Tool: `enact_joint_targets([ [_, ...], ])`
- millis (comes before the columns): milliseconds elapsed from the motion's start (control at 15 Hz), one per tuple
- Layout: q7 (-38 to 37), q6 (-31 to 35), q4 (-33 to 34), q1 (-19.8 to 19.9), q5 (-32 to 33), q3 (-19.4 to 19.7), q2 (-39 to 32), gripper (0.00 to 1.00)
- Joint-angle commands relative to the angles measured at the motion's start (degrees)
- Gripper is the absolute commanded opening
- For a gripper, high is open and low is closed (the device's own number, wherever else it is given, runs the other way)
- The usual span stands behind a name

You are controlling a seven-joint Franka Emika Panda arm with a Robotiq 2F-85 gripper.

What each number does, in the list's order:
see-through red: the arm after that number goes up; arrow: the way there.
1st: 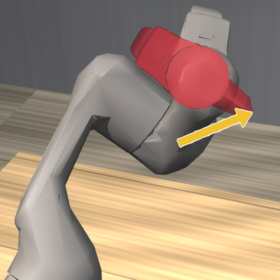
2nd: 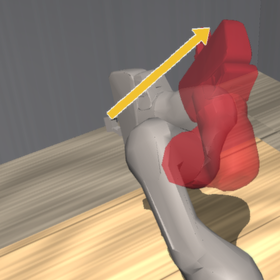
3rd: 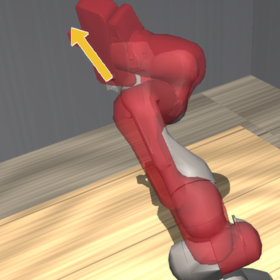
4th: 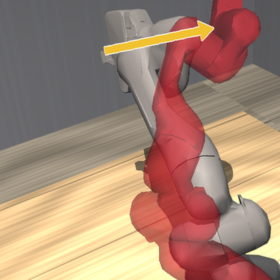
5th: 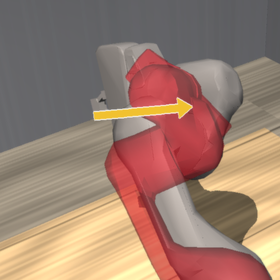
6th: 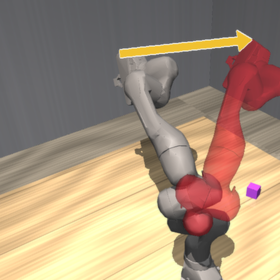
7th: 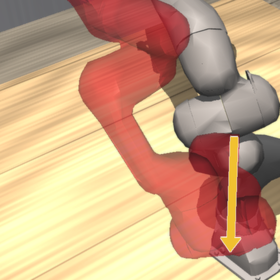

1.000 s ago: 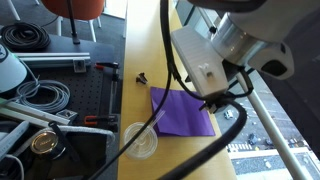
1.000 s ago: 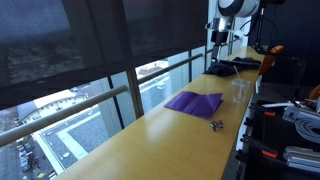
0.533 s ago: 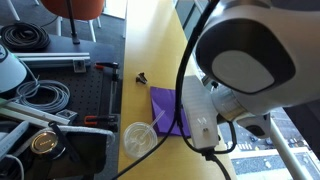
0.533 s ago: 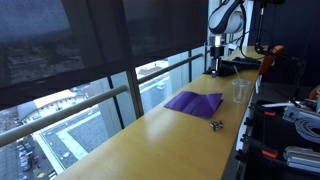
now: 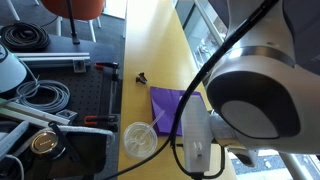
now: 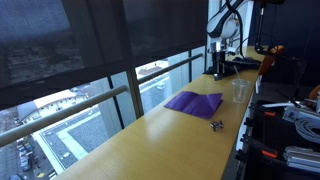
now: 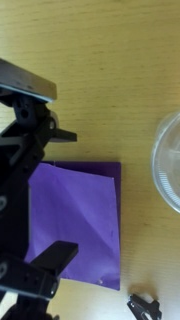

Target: Open the file

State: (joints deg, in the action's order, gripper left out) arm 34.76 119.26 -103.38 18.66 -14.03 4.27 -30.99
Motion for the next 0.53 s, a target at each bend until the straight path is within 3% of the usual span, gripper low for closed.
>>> enact_joint_targets([
  [0,4.23,0.28,2.89,3.13,-4.86,-3.22,-2.36,1.00],
  [467,6.20,2.93,1.96,2.37,-6.83,-5.32,-6.39,1.00],
])
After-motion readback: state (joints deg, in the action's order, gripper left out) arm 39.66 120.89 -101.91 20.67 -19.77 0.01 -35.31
